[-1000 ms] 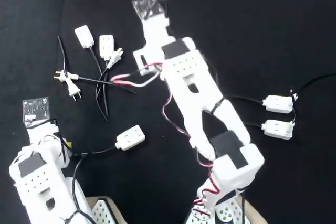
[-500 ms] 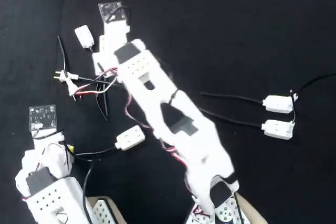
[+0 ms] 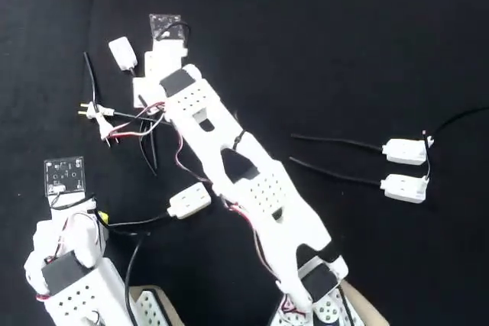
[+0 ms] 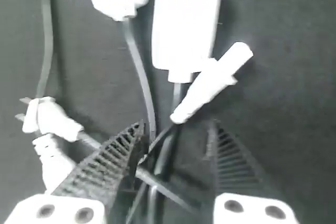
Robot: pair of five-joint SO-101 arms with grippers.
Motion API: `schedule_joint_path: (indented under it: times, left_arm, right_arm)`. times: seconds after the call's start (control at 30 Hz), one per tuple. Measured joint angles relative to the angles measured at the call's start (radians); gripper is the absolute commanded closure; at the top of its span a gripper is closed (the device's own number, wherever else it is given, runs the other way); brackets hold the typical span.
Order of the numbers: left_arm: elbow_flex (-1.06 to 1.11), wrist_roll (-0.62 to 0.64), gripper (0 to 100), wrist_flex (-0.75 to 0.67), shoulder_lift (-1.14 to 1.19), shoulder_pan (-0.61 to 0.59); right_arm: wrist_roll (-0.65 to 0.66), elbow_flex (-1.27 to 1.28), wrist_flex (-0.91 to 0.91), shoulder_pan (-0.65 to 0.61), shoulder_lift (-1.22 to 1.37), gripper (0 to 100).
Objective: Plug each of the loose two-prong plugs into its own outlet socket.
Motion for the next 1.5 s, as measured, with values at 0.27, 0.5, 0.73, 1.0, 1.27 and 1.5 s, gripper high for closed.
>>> schedule_joint_path:
  times: [0.27,0.5,0.73,1.0,1.27,1.5]
  left_arm:
    - [0.000,0.000,78,0.000,0.000,0.000]
    - [0.000,0.000,78,0.000,0.000,0.000]
    - [0.000,0.000,78,0.000,0.000,0.000]
    - [0.009,0.000,78,0.000,0.000,0.000]
    - [0.009,0.000,78,-0.008,0.000,0.000]
    - [0.009,0.000,78,-0.008,0.000,0.000]
  right_arm:
    - [0.000,-0.130,-0.012,0.025,0.106,79.7]
    - [0.031,-0.230,-0.017,0.031,0.195,97.1]
    - [0.064,-0.245,0.008,0.029,0.204,98.5]
    - [0.064,-0.480,0.250,0.032,0.206,98.6]
    - [0.100,-0.632,0.365,0.066,0.192,98.6]
    - [0.112,-0.632,0.407,0.074,0.029,98.6]
